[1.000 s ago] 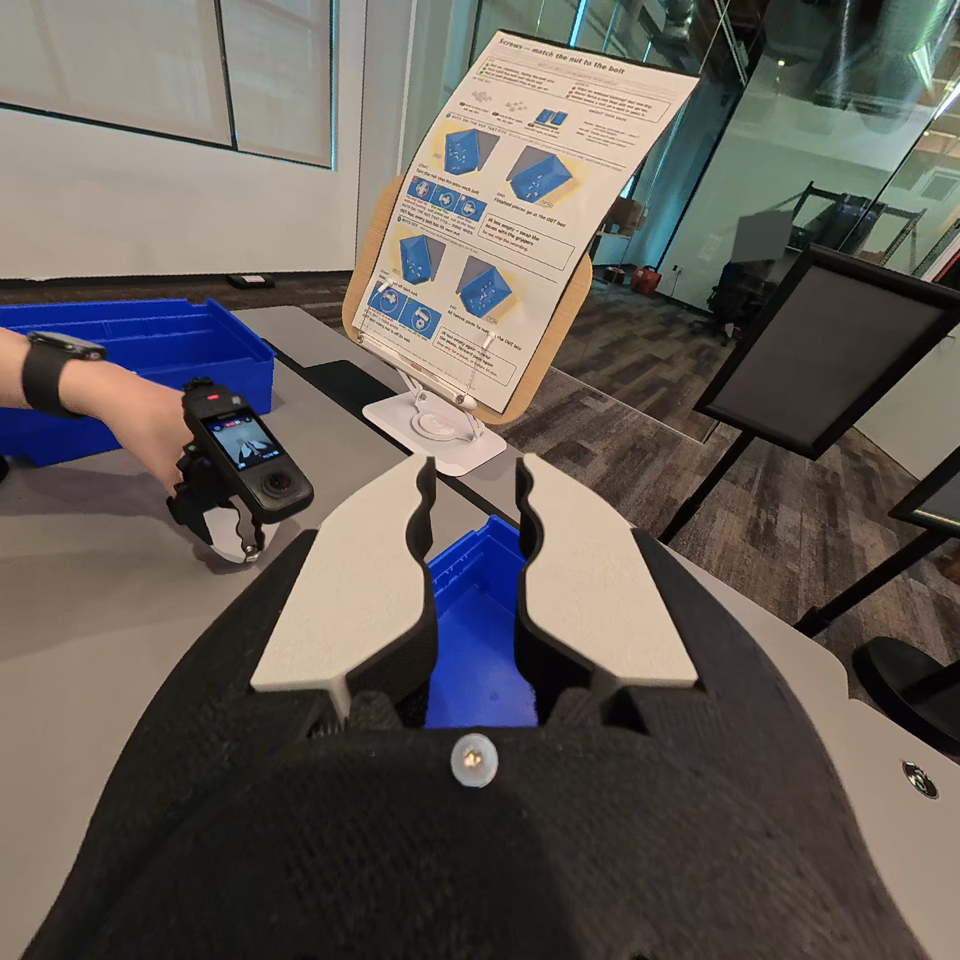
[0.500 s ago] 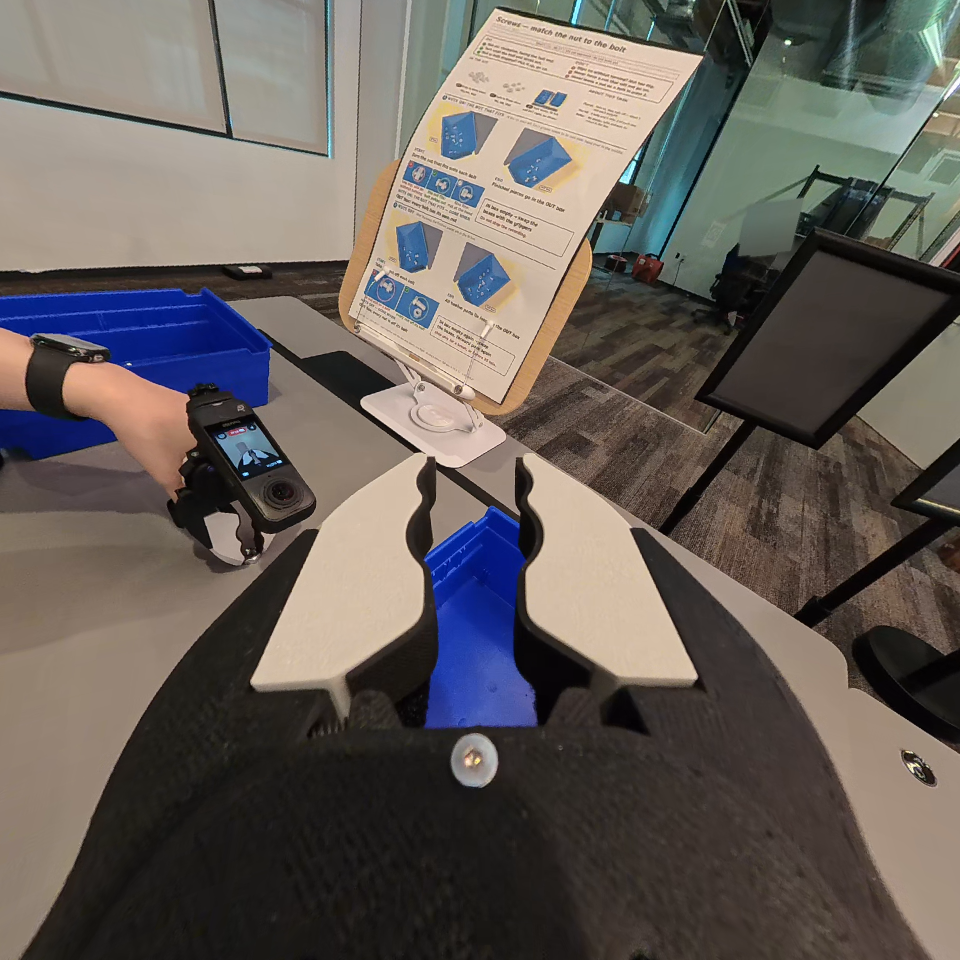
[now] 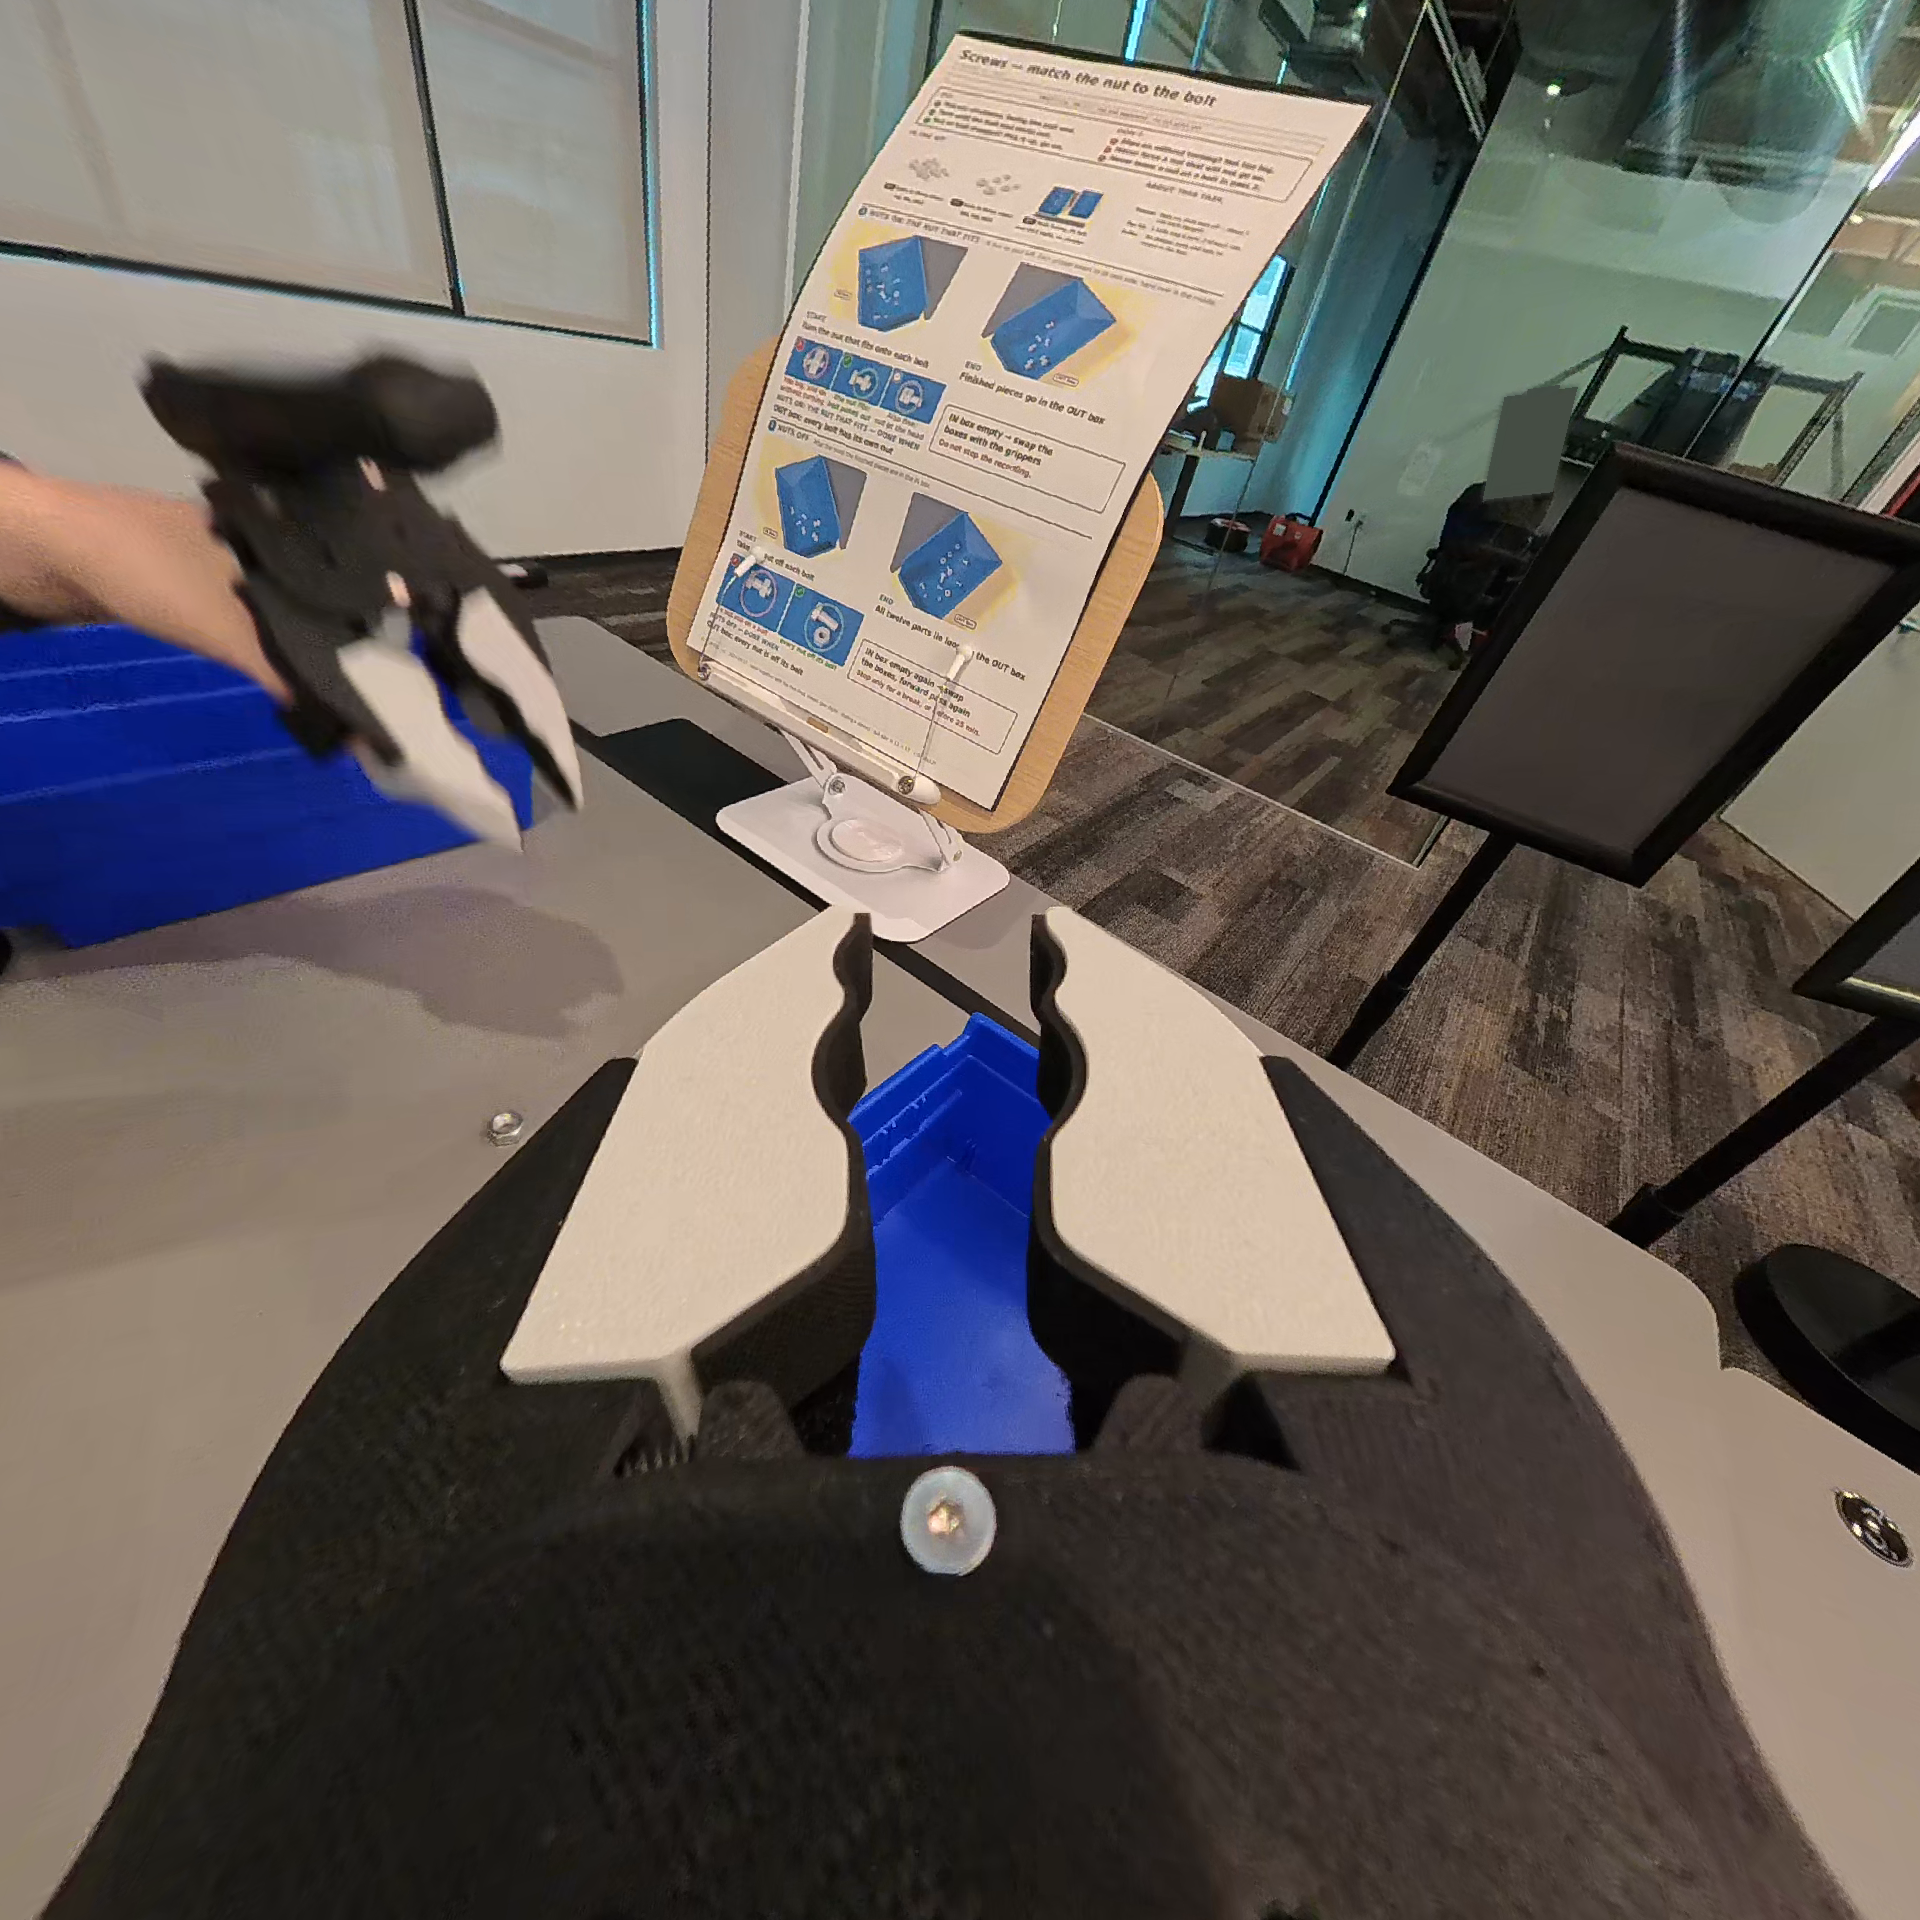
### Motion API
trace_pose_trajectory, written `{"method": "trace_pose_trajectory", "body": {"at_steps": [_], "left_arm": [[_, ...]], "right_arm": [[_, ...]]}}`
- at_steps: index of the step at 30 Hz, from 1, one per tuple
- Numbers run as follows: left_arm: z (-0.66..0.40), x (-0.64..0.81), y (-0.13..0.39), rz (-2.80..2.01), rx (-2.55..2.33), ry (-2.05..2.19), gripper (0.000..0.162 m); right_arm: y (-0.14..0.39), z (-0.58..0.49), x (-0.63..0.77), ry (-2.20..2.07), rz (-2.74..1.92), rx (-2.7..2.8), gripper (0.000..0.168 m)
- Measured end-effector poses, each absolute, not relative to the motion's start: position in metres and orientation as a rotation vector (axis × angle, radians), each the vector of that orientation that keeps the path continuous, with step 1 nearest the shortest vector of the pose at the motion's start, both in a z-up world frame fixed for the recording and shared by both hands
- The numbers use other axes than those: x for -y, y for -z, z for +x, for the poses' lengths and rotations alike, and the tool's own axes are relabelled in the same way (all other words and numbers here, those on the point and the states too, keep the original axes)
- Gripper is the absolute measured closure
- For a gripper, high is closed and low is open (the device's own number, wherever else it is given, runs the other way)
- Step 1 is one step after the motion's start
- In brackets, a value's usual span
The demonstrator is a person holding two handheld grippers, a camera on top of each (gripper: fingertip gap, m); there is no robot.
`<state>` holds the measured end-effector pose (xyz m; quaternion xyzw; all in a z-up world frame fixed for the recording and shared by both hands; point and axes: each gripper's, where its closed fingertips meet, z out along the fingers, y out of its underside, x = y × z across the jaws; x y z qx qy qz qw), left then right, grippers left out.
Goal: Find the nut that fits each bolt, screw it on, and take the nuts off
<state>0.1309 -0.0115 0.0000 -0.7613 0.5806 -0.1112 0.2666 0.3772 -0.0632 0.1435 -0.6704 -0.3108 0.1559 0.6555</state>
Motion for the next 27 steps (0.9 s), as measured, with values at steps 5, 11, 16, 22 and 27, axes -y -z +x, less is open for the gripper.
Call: {"method": "trace_pose_trajectory", "body": {"at_steps": [5, 11, 16, 22, 27], "left_arm": [[0.006, -0.040, -0.091, -2.041, -1.112, 0.148, 0.135], [-0.129, -0.053, -0.051, -2.368, -0.760, 0.100, 0.135], [-0.187, -0.060, 0.019, -2.543, -0.584, -0.009, 0.132], [-0.212, -0.075, 0.070, -2.641, -0.332, 0.055, 0.129], [-0.220, -0.078, 0.099, -2.724, -0.347, 0.034, 0.128]], "right_arm": [[-0.151, 0.383, 0.062, -0.332, -1.481, 0.672, 0.139], [-0.167, 0.383, 0.064, -0.361, -1.402, 0.628, 0.139], [-0.160, 0.384, 0.057, -0.349, -1.437, 0.621, 0.139], [-0.151, 0.387, 0.049, -0.330, -1.480, 0.614, 0.139], [-0.151, 0.387, 0.046, -0.336, -1.482, 0.614, 0.139]]}}
